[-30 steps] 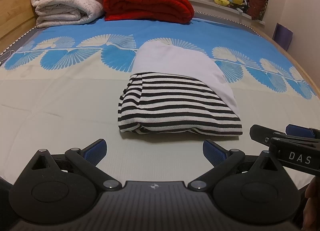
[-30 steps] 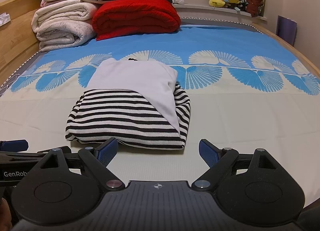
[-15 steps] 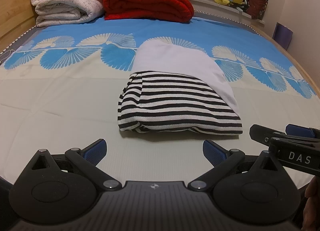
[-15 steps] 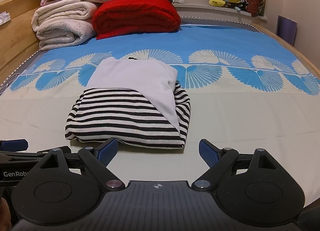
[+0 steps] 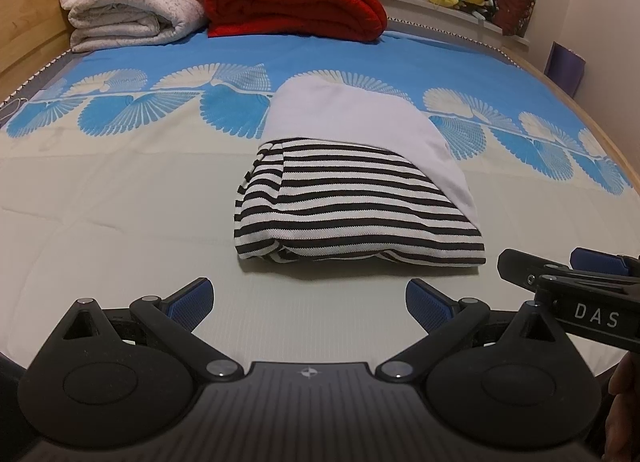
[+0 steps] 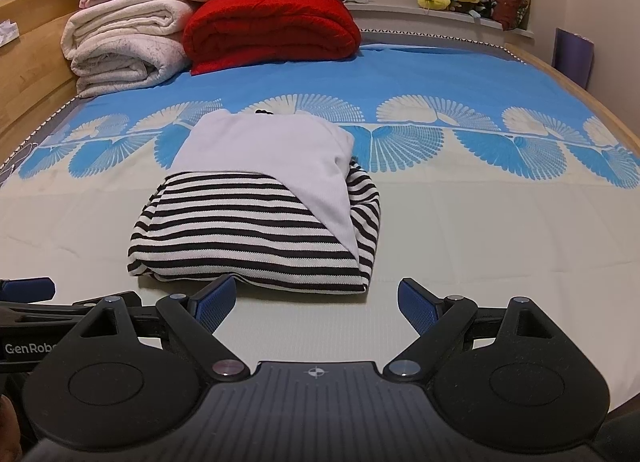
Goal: Fold small clothes
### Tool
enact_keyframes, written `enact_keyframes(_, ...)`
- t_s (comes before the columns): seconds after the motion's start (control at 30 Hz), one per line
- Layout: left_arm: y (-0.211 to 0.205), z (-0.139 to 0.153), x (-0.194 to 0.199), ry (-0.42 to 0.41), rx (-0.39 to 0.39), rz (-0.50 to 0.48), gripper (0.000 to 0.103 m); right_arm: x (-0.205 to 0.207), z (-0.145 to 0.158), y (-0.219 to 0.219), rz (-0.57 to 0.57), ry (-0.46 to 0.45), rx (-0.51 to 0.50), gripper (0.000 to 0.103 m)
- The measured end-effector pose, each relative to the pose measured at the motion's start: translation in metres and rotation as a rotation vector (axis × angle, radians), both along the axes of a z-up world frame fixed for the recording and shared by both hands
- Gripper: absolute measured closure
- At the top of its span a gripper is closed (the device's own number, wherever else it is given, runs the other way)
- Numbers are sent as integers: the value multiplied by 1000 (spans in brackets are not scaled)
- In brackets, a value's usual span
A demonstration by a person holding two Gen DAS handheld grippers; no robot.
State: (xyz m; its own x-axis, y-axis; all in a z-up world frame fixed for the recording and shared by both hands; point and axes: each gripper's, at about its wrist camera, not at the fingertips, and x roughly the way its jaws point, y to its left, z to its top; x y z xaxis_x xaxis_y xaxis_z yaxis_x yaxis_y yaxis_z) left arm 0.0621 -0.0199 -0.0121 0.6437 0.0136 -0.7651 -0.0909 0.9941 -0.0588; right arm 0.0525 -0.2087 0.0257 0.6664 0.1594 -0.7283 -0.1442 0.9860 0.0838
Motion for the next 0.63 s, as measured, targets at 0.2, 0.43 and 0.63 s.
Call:
enact_keyframes(0.2,1,0,1,2,-3,-1,1,0,0,0,0,0,0,14)
enact_keyframes(0.43,2,-1,1,2,-4,-4,1,0,-1,-1,1,1,1,14)
enact_keyframes(0.63,5,0,1,5,-6,-9,1,0,0,-1,1,1,1,14)
